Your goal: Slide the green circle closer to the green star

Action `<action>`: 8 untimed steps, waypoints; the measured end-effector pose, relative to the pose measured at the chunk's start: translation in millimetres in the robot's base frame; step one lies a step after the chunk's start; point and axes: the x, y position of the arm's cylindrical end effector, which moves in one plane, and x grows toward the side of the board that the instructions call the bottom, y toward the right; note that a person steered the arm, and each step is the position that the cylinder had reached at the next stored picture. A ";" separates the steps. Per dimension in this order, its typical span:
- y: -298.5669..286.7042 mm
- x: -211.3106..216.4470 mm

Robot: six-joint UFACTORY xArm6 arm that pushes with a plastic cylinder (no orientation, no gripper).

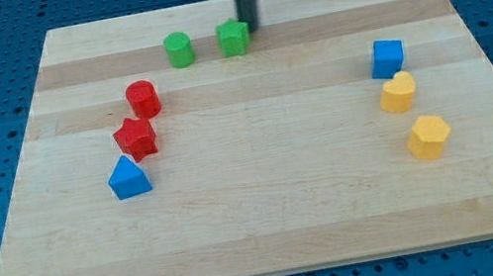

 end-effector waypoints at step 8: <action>-96.6 11.9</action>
